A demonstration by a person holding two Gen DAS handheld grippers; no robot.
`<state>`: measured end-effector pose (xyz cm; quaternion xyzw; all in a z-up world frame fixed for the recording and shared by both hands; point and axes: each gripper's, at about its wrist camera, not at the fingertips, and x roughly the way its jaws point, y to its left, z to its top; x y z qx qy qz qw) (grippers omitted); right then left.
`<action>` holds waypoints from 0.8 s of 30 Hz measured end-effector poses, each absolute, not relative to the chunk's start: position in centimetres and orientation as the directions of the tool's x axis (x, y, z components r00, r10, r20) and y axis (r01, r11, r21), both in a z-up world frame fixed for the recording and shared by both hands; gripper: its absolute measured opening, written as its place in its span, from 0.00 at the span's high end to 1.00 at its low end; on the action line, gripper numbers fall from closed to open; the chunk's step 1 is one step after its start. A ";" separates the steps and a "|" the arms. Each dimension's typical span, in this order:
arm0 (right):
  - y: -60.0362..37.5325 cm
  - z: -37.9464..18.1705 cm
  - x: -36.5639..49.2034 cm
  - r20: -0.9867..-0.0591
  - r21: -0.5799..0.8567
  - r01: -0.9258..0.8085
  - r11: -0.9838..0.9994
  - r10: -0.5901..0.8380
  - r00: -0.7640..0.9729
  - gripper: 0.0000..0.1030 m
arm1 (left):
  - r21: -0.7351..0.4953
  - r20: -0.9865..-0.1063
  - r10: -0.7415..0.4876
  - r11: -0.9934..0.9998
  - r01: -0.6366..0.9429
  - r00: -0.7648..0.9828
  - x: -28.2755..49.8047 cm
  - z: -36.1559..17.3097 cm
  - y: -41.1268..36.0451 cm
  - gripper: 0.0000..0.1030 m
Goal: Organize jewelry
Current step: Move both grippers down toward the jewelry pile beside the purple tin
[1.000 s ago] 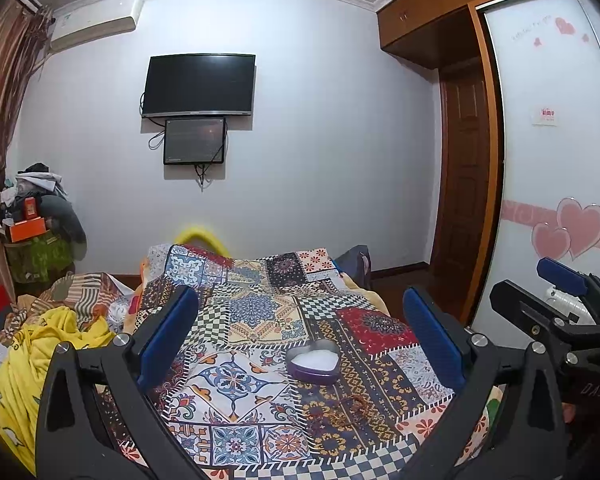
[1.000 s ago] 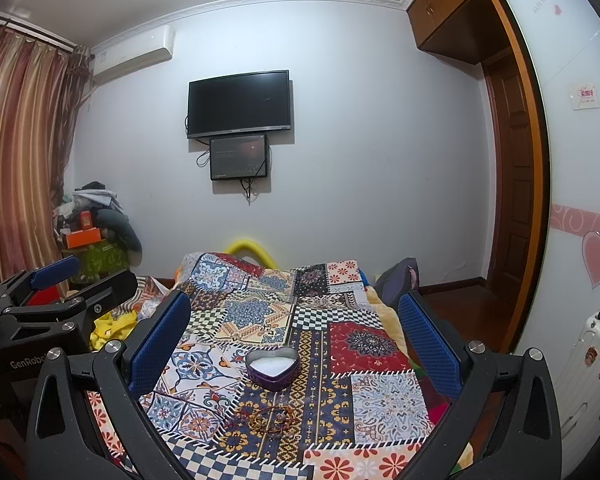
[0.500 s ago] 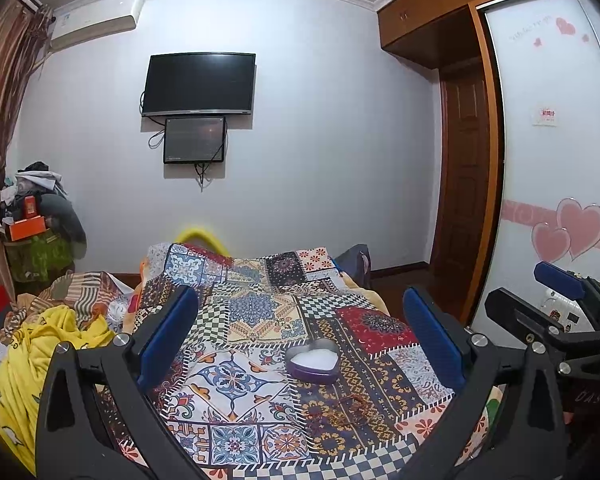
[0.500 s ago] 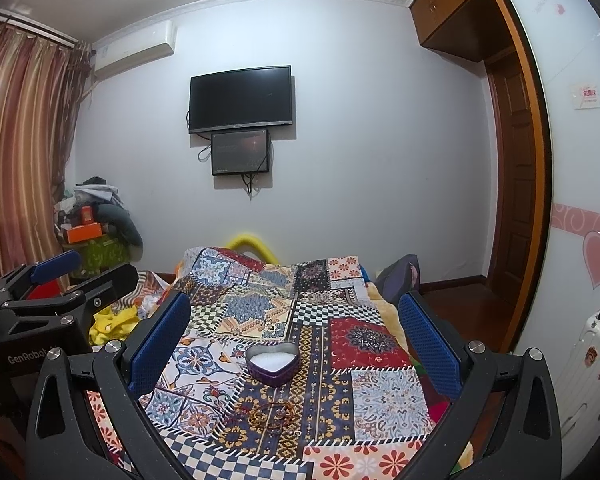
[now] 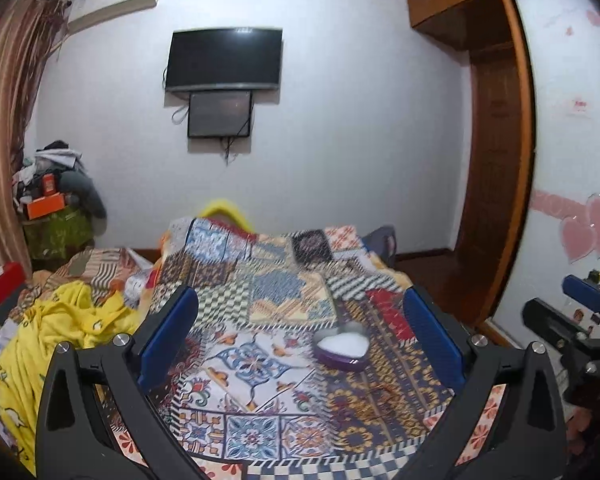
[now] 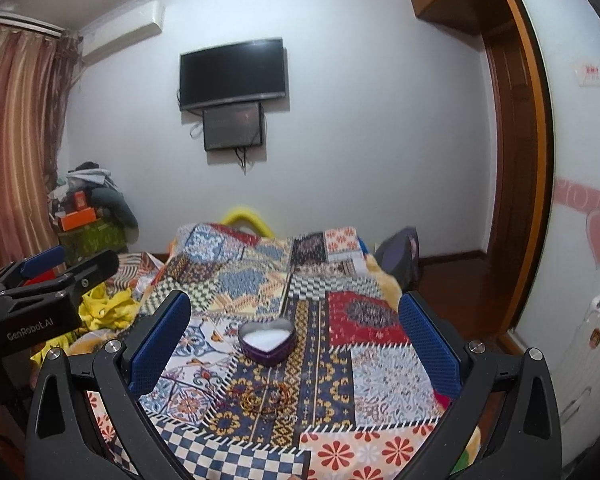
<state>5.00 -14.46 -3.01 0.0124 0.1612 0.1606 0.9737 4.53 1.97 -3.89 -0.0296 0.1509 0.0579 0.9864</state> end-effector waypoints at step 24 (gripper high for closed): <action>-15.3 -14.3 10.6 -0.668 0.128 -0.359 0.924 0.348 0.658 0.42 | -0.065 -0.749 -0.073 0.997 0.036 0.659 13.3 -17.5 1.6 0.56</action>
